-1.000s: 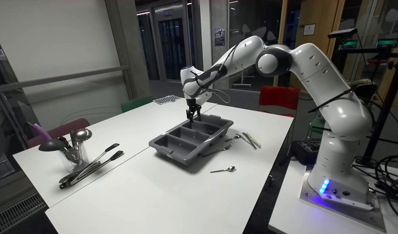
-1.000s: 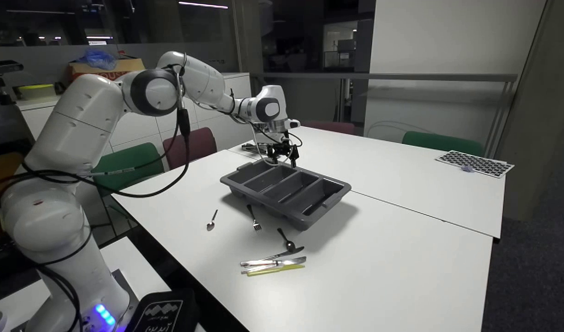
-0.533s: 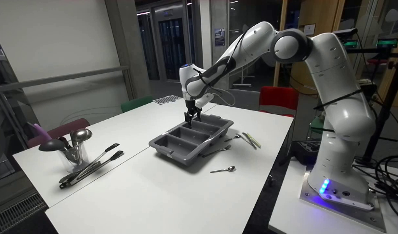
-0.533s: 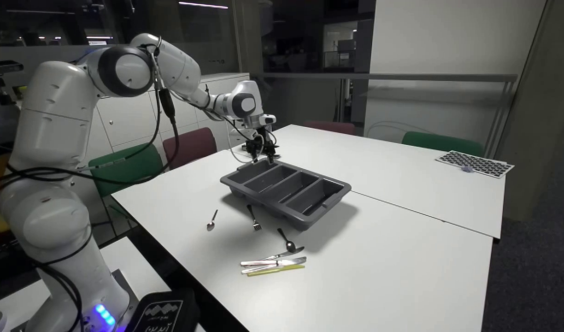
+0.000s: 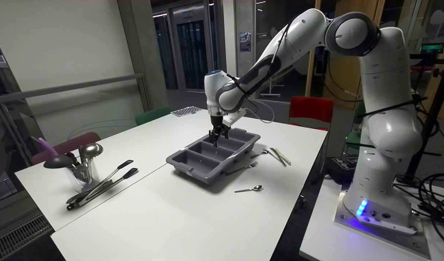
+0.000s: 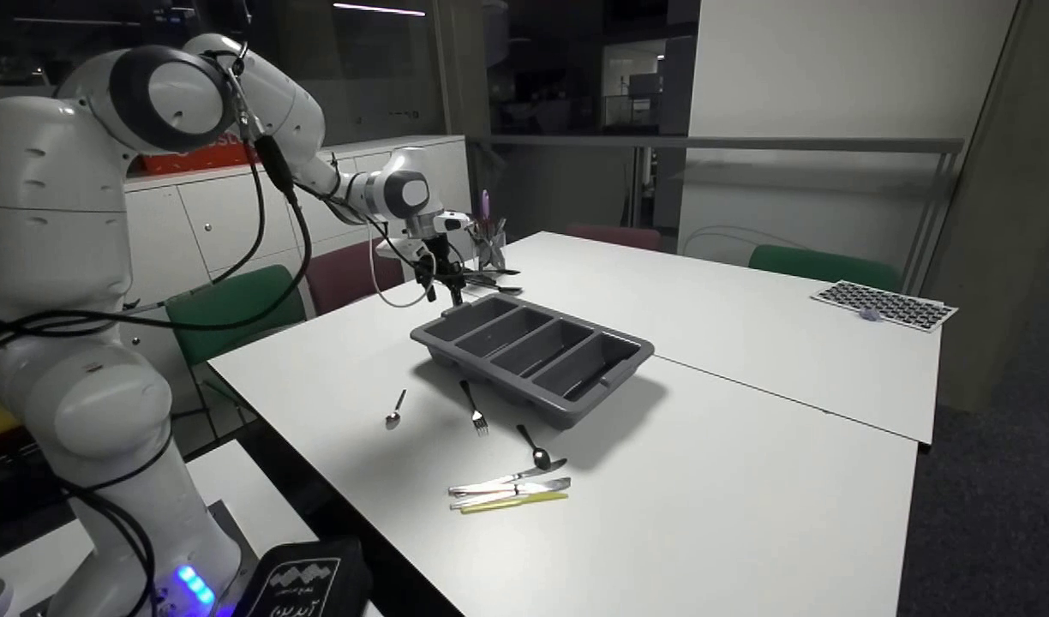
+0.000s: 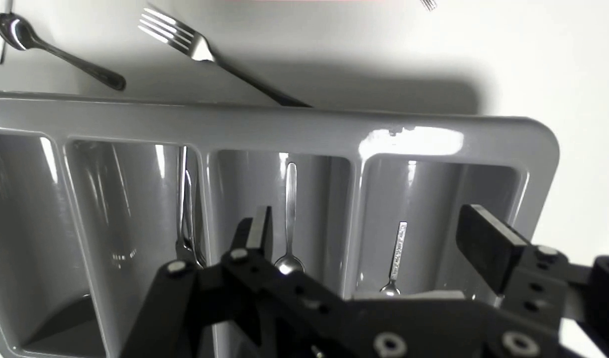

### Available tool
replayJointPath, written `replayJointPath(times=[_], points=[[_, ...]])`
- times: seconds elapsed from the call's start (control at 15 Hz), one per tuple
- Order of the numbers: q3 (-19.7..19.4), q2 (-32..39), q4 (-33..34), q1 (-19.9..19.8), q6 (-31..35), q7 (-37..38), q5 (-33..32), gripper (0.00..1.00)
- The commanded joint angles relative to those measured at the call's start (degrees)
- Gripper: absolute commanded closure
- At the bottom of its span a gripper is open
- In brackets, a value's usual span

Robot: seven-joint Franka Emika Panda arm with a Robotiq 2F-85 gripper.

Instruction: Pick up a fork from the table and put it in the second slot from the right of the utensil holder

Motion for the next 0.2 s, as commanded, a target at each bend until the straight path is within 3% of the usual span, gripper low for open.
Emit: replayJointPath(times=[0.0, 0.13], points=[[0.97, -0.2, -0.1, -1.01, -0.14, 0.2, -0.32, 0.0], [0.83, -0.22, -0.22, -1.09, -0.06, 0.2, -0.33, 0.0]])
